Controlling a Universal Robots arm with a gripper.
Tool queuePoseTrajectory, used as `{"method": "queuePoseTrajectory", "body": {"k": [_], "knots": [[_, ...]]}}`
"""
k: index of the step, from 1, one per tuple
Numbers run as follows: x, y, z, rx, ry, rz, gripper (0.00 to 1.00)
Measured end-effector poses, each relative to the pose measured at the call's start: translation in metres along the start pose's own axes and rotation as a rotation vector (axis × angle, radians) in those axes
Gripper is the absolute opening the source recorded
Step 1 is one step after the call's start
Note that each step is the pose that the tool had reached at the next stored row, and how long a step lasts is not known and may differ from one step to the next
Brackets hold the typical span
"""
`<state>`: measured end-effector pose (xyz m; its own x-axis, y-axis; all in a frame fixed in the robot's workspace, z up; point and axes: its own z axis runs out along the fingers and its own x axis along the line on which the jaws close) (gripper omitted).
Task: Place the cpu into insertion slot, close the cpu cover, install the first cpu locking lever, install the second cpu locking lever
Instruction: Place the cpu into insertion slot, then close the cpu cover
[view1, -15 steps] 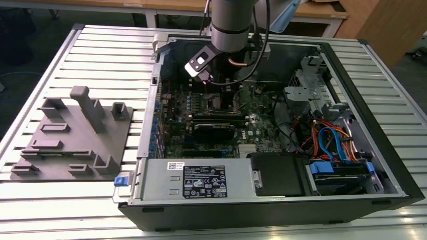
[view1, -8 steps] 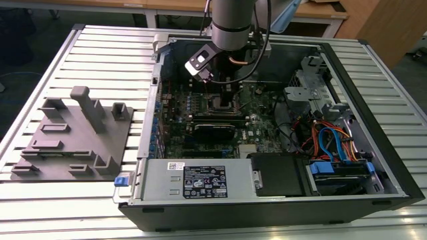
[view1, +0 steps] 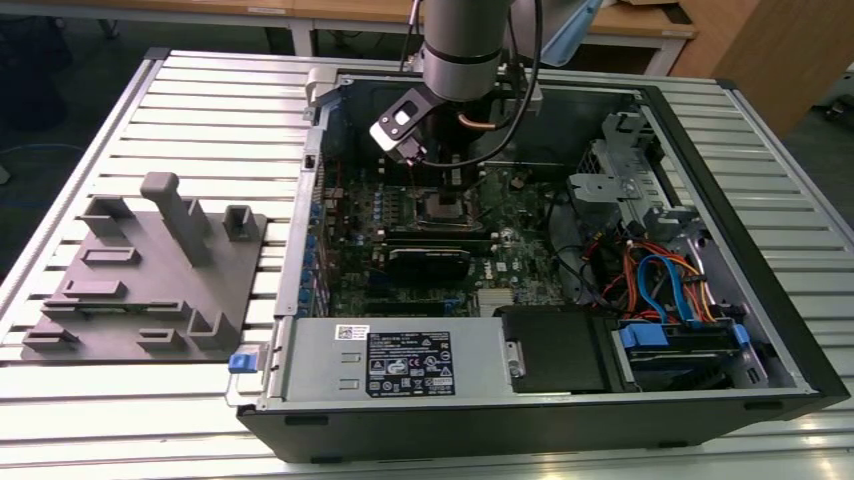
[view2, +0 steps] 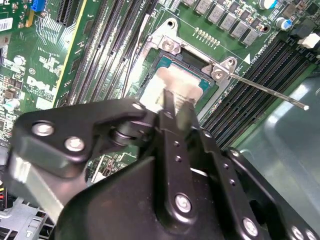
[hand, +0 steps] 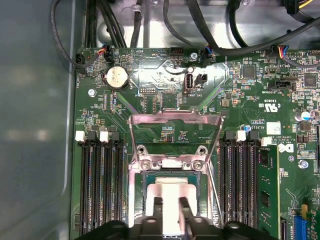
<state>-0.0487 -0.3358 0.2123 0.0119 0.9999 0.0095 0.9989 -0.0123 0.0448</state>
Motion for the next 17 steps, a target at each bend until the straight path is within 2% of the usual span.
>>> {"method": "queuePoseTrajectory", "body": {"k": [2,3,5,17], "knots": [[0.0000,0.0000,0.0000,0.0001,0.0000,0.000,0.18],[0.0000,0.0000,0.0000,0.0002,0.0000,0.000,0.18],[0.0000,0.0000,0.0000,0.0004,0.0001,0.000,0.10],[0.0000,0.0000,0.0000,0.0033,0.0003,0.000,0.10]]}}
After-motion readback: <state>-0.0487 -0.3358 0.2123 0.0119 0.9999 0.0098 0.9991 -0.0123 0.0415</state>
